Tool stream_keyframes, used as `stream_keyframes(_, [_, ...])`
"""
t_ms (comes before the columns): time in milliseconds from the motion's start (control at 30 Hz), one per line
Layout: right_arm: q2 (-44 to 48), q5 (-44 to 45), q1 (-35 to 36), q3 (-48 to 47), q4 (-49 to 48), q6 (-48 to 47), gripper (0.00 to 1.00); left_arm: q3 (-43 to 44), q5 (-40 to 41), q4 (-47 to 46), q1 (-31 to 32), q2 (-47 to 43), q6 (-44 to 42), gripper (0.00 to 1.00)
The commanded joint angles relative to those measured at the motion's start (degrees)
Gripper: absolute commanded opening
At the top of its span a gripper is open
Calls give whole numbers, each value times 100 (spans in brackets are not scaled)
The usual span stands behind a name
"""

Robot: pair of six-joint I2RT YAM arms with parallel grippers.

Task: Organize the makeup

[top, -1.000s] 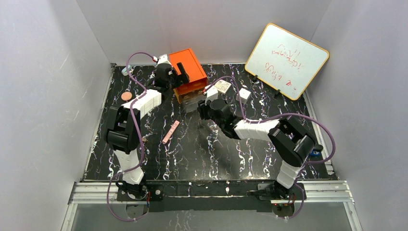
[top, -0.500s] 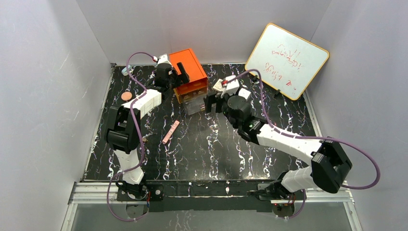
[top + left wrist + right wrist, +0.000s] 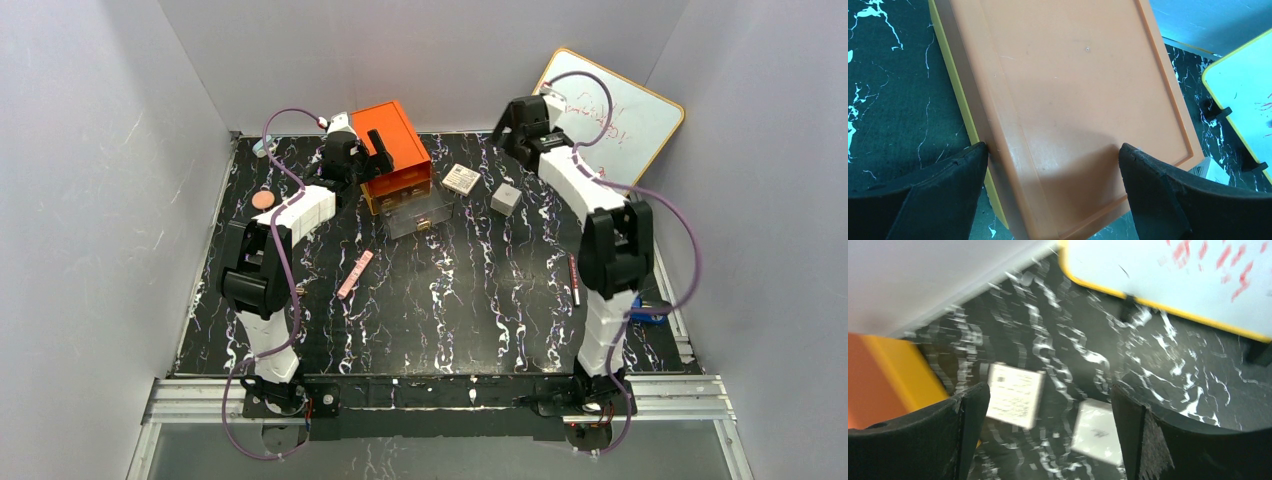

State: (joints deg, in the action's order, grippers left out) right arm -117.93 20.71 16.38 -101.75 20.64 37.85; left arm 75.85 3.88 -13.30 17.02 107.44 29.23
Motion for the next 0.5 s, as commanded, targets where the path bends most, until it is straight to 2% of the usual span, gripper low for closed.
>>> stream_keyframes(0, [-621, -1067, -157, -654, 1261, 603, 99, -208, -140, 744, 93, 51, -258, 98])
stream_keyframes(367, [-737, -1478, -170, 325, 783, 768, 99, -269, -139, 729, 86, 71, -326, 98])
stream_keyframes(467, [-752, -1498, -170, 491, 772, 746, 91, -281, -157, 719, 89, 91, -314, 99])
